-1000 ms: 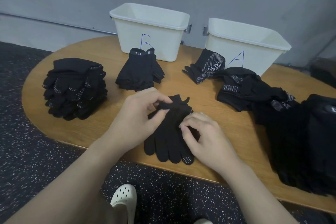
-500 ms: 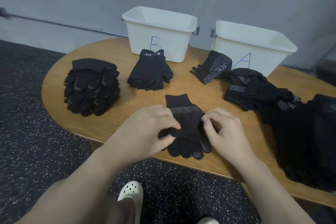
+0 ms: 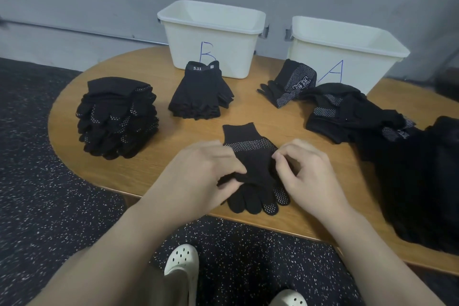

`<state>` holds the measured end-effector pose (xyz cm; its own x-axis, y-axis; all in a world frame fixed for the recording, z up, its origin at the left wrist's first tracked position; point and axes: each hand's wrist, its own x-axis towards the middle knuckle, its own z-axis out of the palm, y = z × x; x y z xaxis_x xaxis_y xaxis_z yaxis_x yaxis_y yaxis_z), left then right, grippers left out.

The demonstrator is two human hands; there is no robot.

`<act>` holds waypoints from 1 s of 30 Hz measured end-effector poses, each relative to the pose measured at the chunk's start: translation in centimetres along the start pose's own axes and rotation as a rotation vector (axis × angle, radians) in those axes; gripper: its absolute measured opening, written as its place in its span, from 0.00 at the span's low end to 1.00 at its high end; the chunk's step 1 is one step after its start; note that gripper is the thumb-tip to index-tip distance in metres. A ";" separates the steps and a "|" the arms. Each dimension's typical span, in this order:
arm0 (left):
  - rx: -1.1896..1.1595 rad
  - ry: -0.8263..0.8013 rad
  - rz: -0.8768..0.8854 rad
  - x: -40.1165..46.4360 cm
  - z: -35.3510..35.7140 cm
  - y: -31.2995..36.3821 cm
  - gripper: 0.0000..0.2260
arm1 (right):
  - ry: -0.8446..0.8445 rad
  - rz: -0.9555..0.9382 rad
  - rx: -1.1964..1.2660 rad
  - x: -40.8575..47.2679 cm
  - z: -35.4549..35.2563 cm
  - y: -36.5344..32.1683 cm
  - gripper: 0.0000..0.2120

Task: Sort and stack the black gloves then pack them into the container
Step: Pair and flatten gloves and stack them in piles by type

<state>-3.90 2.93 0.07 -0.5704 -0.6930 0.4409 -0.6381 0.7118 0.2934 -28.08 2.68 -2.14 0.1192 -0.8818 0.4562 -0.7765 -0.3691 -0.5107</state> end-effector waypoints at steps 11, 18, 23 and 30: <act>-0.021 -0.163 -0.066 -0.1 0.3 0.0 0.13 | 0.050 -0.070 -0.089 0.1 -0.1 0.1 0.07; -0.081 -0.012 -0.108 0.1 1.1 -0.5 0.14 | -0.218 -0.141 -0.190 -0.4 1.0 -2.0 0.21; -0.004 -0.268 -0.303 -0.1 1.9 -1.1 0.25 | -0.359 -0.114 -0.133 -0.7 1.4 -2.0 0.28; 0.075 -0.492 -0.289 -0.6 1.8 -1.4 0.35 | -0.455 -0.105 -0.090 -0.8 1.1 -2.7 0.28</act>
<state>-3.61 2.16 -2.18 -0.5296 -0.8424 -0.0998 -0.8285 0.4884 0.2740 -25.42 4.11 -1.92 0.4430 -0.8876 0.1257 -0.7942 -0.4536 -0.4044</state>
